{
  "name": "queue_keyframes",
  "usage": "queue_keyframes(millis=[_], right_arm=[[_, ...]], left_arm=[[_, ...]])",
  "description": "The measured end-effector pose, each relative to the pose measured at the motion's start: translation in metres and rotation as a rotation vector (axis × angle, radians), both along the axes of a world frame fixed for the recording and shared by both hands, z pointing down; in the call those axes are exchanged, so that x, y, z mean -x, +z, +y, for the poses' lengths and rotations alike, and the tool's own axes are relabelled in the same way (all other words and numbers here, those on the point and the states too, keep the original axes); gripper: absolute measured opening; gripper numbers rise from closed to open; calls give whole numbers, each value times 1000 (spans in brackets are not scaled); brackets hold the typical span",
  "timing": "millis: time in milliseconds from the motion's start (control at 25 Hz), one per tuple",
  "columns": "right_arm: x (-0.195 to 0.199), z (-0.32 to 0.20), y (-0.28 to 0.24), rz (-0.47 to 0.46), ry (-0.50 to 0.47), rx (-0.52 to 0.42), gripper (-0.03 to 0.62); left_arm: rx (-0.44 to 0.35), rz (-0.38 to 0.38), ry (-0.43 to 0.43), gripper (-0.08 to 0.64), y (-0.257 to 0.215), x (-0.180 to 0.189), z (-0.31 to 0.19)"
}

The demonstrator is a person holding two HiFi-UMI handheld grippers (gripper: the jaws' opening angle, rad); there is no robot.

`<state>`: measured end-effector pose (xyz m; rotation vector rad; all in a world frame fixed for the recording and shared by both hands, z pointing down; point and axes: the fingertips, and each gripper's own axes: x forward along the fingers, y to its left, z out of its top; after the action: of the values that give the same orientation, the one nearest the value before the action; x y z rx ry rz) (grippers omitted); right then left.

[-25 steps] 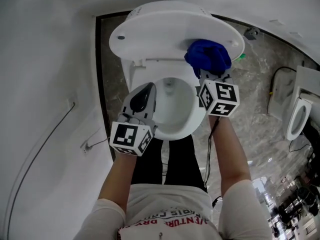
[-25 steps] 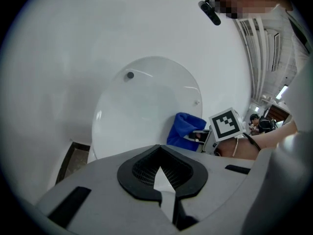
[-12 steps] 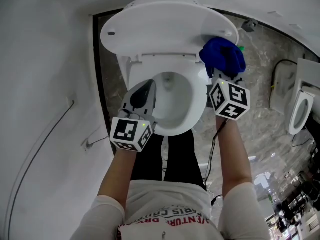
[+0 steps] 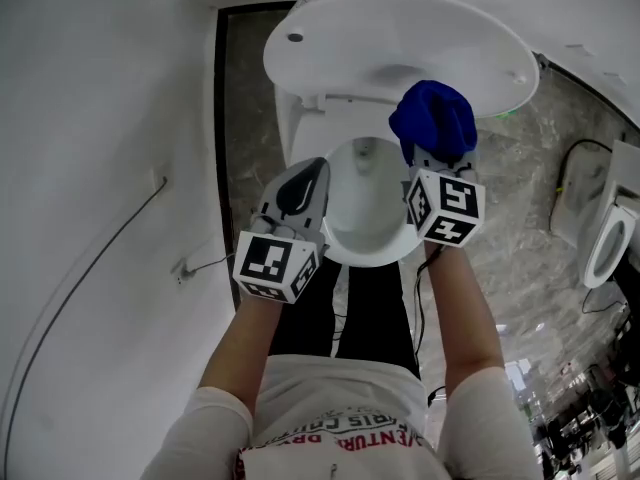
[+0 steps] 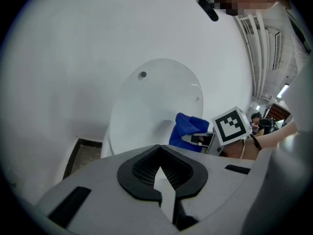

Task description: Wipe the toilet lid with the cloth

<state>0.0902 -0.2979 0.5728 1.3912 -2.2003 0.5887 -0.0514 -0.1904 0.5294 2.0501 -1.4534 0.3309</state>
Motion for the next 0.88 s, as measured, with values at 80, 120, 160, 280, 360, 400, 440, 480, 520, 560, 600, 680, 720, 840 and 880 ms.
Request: queue_keyframes(millis=[80, 120, 160, 280, 360, 400, 440, 480, 520, 560, 600, 680, 720, 840, 880], right_arm=[[36, 7, 10, -9, -60, 9, 95], [54, 11, 15, -13, -87, 17, 94], [71, 14, 21, -17, -114, 27, 94], [121, 25, 38, -36, -196, 70, 94], [149, 31, 48, -46, -243, 93, 94], [161, 33, 53, -49, -260, 101, 94], [172, 34, 58, -50, -272, 108, 95], [181, 35, 63, -51, -281, 111, 94], [190, 35, 67, -50, -290, 112, 95], [199, 34, 71, -52, -298, 111, 94], [206, 34, 74, -55, -305, 109, 95], [215, 30, 80, -60, -311, 105, 95], [216, 26, 83, -58, -308, 103, 94], [211, 16, 88, -51, -296, 101, 95], [208, 14, 89, -48, -294, 101, 95]], left_arm=[[9, -7, -25, 6, 5, 20, 7], [13, -9, -41, 6, 7, 31, 11], [18, -10, -57, 6, 9, 42, 14], [37, -15, -111, 6, 16, 72, 25], [51, -16, -138, 6, 20, 87, 32], [56, -15, -147, 6, 22, 93, 36], [60, -15, -154, 6, 25, 99, 38], [63, -15, -160, 6, 28, 106, 41], [67, -15, -167, 6, 31, 112, 44], [70, -15, -175, 6, 34, 119, 46], [75, -15, -182, 6, 38, 125, 48], [85, -16, -194, 6, 43, 134, 52], [90, -17, -198, 6, 45, 136, 54], [95, -15, -196, 6, 48, 137, 56], [95, -14, -192, 6, 49, 137, 56]])
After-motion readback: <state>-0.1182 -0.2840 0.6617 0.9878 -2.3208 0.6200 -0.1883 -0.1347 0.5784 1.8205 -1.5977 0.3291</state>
